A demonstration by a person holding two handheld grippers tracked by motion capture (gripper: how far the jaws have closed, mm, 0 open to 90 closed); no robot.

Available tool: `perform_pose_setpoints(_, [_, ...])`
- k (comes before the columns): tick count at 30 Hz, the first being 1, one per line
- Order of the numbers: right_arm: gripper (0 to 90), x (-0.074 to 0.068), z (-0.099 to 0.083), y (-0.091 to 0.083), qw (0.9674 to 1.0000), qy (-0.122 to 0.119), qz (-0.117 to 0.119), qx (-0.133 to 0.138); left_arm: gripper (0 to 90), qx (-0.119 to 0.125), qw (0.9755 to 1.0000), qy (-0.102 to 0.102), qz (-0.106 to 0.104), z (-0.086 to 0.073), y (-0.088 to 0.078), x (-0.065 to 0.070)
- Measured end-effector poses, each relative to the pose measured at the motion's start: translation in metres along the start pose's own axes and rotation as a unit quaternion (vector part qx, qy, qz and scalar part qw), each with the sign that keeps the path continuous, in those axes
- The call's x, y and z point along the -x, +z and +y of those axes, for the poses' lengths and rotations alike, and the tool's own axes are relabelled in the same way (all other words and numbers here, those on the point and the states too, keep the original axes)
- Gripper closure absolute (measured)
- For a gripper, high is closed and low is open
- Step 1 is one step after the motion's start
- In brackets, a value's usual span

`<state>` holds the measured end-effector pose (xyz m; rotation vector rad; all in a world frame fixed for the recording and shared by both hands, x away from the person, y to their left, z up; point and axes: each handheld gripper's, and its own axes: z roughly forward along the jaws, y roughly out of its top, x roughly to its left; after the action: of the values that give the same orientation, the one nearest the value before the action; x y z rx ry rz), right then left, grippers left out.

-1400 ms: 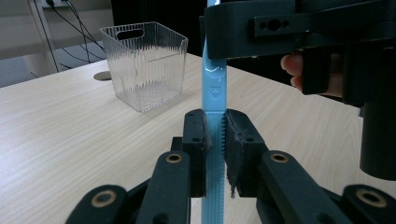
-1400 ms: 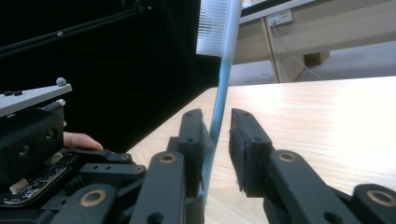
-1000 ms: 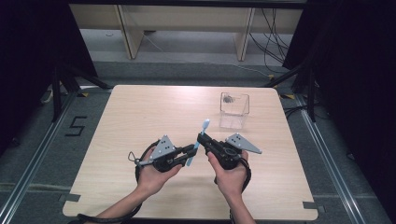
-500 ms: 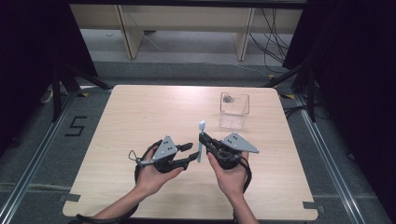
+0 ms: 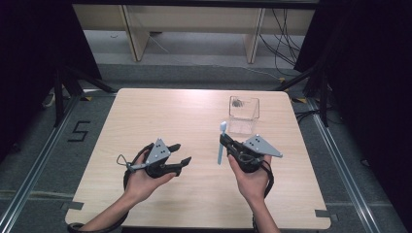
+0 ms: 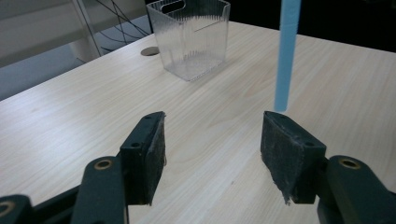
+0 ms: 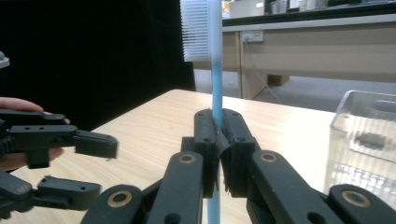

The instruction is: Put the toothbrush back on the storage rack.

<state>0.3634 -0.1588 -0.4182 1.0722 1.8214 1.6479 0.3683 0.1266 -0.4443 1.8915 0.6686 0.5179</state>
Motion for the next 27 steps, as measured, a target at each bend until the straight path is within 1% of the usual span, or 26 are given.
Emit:
perform_pose_setpoints(1, [86.2, 0.004, 0.001, -0.001, 1.0000, -0.003, -0.003, 0.001, 39.6, -0.001, 1.0000, -0.001, 0.002, 0.000, 0.000, -0.002])
perform_pose_setpoints(2, [86.2, 0.004, 0.001, -0.003, 0.9999, 0.010, -0.008, 0.005, 39.4, -0.003, 1.0000, 0.000, 0.005, 0.000, -0.001, -0.003])
perform_pose_setpoints(3, [86.2, 0.009, 0.002, -0.004, 0.9999, -0.002, -0.009, 0.007, 39.4, -0.005, 1.0000, 0.002, 0.007, 0.000, -0.002, -0.005])
perform_pose_setpoints(4, [86.1, 0.011, 0.002, -0.005, 0.9999, 0.001, -0.009, 0.013, 39.4, -0.003, 1.0000, 0.002, 0.009, -0.001, -0.002, -0.006])
perform_pose_setpoints(5, [86.1, 0.012, 0.003, -0.007, 0.9999, 0.003, -0.013, 0.008, 39.3, -0.005, 0.9999, -0.001, 0.011, -0.001, -0.003, -0.007])
perform_pose_setpoints(6, [86.2, 0.014, 0.004, -0.009, 0.9998, 0.002, -0.017, 0.014, 39.3, -0.001, 0.9999, -0.001, 0.011, -0.002, -0.003, -0.008])
perform_pose_setpoints(7, [86.2, 0.016, 0.004, -0.010, 0.9997, 0.004, -0.016, 0.020, 39.3, -0.005, 0.9999, 0.002, 0.016, -0.002, -0.004, -0.009])
perform_pose_setpoints(9, [86.1, 0.018, 0.006, -0.014, 0.9995, 0.008, -0.026, 0.012, 39.3, -0.005, 0.9998, 0.000, 0.019, -0.004, -0.007, -0.011])
perform_pose_setpoints(10, [86.1, 0.021, 0.007, -0.014, 0.9994, 0.002, -0.026, 0.025, 39.3, -0.003, 0.9998, -0.002, 0.020, -0.005, -0.007, -0.011])
perform_pose_setpoints(11, [86.1, 0.021, 0.008, -0.016, 0.9993, 0.006, -0.031, 0.021, 39.2, -0.005, 0.9997, -0.003, 0.024, -0.006, -0.010, -0.013])
perform_pose_setpoints(12, [86.1, 0.022, 0.008, -0.017, 0.9990, 0.008, -0.033, 0.030, 39.2, -0.002, 0.9997, -0.005, 0.025, -0.008, -0.011, -0.014])
perform_pose_setpoints(13, [86.1, 0.023, 0.009, -0.019, 0.9989, 0.005, -0.039, 0.025, 39.2, -0.006, 0.9995, -0.006, 0.029, -0.010, -0.014, -0.015])
perform_pose_setpoints(14, [86.1, 0.024, 0.010, -0.019, 0.9987, 0.002, -0.039, 0.031, 39.2, -0.003, 0.9995, -0.003, 0.033, -0.012, -0.016, -0.017])
perform_pose_setpoints(15, [86.1, 0.025, 0.011, -0.020, 0.9987, 0.001, -0.045, 0.026, 39.1, -0.002, 0.9994, -0.004, 0.035, -0.014, -0.017, -0.018])
perform_pose_setpoints(17, [86.1, 0.027, 0.012, -0.020, 0.9985, 0.002, -0.045, 0.032, 39.0, -0.001, 0.9992, -0.006, 0.039, -0.018, -0.020, -0.021])
perform_pose_setpoints(18, [86.1, 0.028, 0.012, -0.021, 0.9981, -0.004, -0.053, 0.030, 38.8, -0.003, 0.9991, -0.008, 0.041, -0.020, -0.022, -0.023])
perform_pose_setpoints(19, [86.1, 0.028, 0.013, -0.021, 0.9982, 0.001, -0.052, 0.031, 38.7, 0.001, 0.9990, -0.011, 0.043, -0.022, -0.023, -0.025])
perform_pose_setpoints(20, [86.1, 0.030, 0.014, -0.021, 0.9979, -0.002, -0.055, 0.033, 38.5, 0.002, 0.9989, -0.012, 0.045, -0.024, -0.024, -0.026])
perform_pose_setpoints(21, [86.1, 0.029, 0.014, -0.021, 0.9978, 0.009, -0.057, 0.033, 38.4, 0.003, 0.9987, -0.013, 0.048, -0.026, -0.026, -0.027])
perform_pose_setpoints(22, [86.1, 0.031, 0.016, -0.021, 0.9977, -0.004, -0.059, 0.034, 38.0, 0.005, 0.9987, -0.011, 0.050, -0.027, -0.027, -0.029])
perform_pose_setpoints(25, [86.1, 0.033, 0.018, -0.021, 0.9975, -0.005, -0.061, 0.036, 37.7, 0.005, 0.9982, -0.016, 0.057, -0.031, -0.031, -0.033])
perform_pose_setpoints(27, [86.1, 0.034, 0.019, -0.020, 0.9974, -0.003, -0.063, 0.036, 37.5, 0.010, 0.9979, -0.022, 0.061, -0.036, -0.033, -0.036])
